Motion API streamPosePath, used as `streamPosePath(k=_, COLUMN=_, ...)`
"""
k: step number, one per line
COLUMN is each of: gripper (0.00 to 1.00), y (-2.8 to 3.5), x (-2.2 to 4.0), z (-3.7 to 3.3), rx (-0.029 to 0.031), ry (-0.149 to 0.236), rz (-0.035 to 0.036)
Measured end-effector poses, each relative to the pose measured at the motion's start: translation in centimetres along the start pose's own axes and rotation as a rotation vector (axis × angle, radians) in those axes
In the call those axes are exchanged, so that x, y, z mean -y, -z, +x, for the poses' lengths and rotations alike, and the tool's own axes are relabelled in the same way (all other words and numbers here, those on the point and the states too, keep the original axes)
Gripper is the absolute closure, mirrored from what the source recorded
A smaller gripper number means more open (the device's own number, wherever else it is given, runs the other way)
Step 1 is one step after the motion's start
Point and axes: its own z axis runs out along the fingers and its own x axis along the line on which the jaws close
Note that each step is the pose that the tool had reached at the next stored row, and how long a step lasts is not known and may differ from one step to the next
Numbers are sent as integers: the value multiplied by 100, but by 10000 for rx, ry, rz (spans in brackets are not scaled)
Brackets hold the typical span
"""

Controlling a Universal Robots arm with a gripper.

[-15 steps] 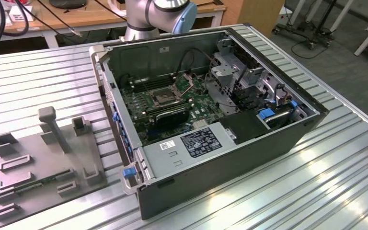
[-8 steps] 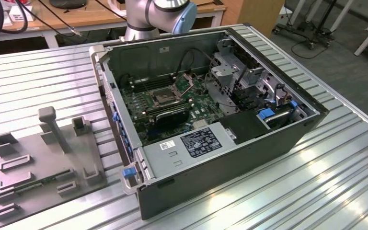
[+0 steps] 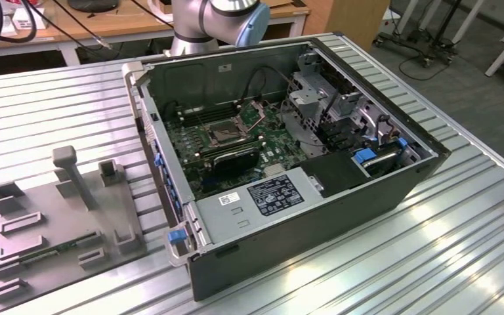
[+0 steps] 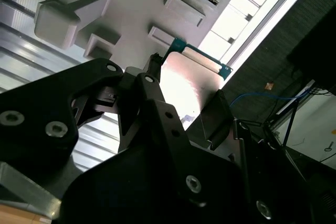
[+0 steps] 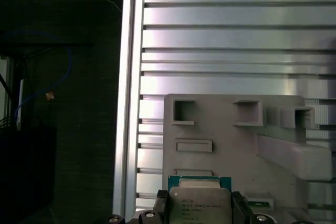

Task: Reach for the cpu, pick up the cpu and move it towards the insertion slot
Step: 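Pick up the cpu and move it towards the insertion slot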

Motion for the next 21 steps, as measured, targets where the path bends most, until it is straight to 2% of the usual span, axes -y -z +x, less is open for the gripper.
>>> streamPosePath(k=21, gripper=45, y=100, x=-4, z=0, rx=2, ry=0, rz=0)
